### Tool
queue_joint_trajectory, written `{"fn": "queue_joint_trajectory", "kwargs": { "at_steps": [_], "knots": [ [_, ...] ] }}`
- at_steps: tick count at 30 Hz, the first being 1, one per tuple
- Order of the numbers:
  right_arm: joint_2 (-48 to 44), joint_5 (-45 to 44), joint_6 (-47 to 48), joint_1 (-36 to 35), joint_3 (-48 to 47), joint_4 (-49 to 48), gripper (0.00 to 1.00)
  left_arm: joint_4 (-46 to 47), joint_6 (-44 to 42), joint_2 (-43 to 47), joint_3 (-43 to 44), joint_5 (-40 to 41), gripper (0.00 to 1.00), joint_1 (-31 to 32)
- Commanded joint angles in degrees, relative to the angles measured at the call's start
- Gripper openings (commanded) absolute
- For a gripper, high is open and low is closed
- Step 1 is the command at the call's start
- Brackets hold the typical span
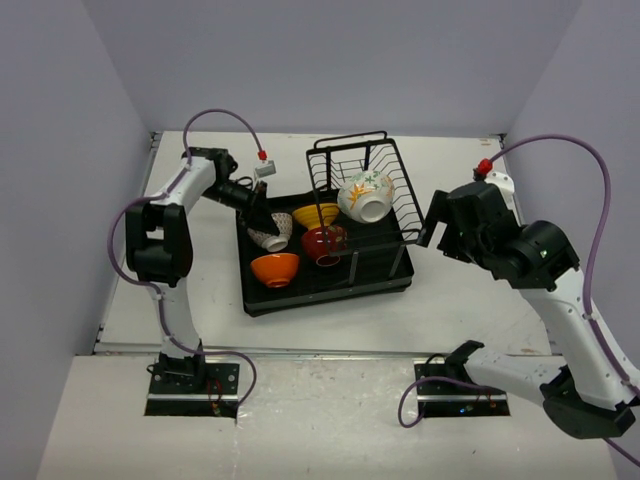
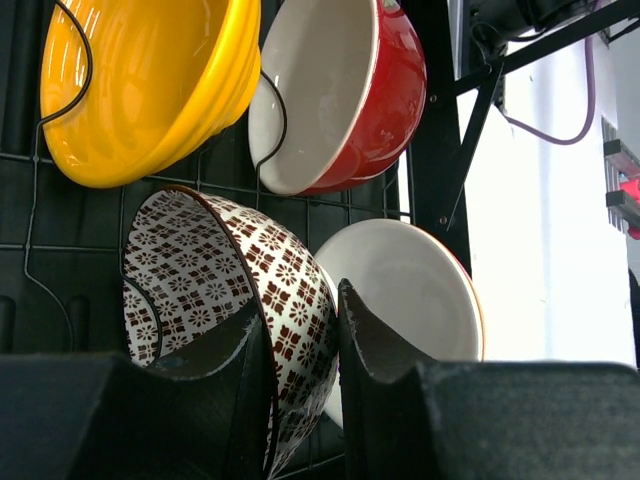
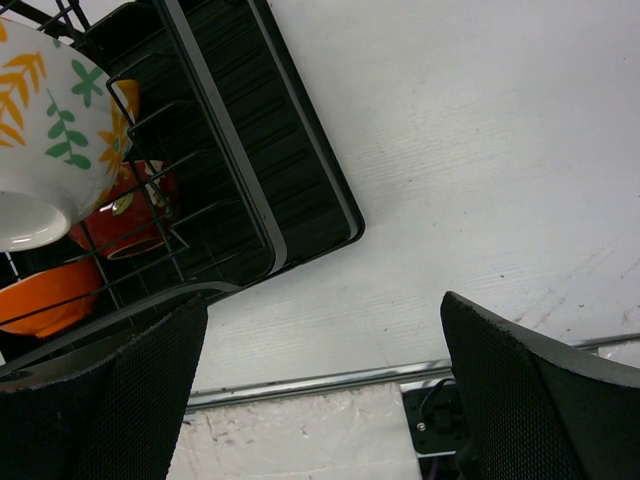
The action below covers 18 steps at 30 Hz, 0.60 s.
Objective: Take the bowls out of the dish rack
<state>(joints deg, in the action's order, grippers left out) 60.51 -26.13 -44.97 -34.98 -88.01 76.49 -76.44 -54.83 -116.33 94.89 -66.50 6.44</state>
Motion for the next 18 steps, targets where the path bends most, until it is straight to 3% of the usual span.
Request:
{"fn": "queue_joint_trajectory", "kwargs": {
  "at_steps": [1, 12, 18],
  "knots": [
    [-0.1, -0.6, -0.5, -0.4, -2.2, 1.2, 0.99, 0.9, -0.5, -0.2, 2.3, -3.0, 0.00, -0.2],
    [2.0, -0.4, 0.1, -0.6, -3.2, 0.8, 0.99, 0.9, 7.7, -2.9, 17.8, -11.5, 0.00, -2.8],
    [1.7, -1.0, 0.4, -0.7, -3.0, 0.7, 0.99, 0.9, 9.4, -4.7, 21.5, -12.9, 0.00, -4.2]
  ]
}}
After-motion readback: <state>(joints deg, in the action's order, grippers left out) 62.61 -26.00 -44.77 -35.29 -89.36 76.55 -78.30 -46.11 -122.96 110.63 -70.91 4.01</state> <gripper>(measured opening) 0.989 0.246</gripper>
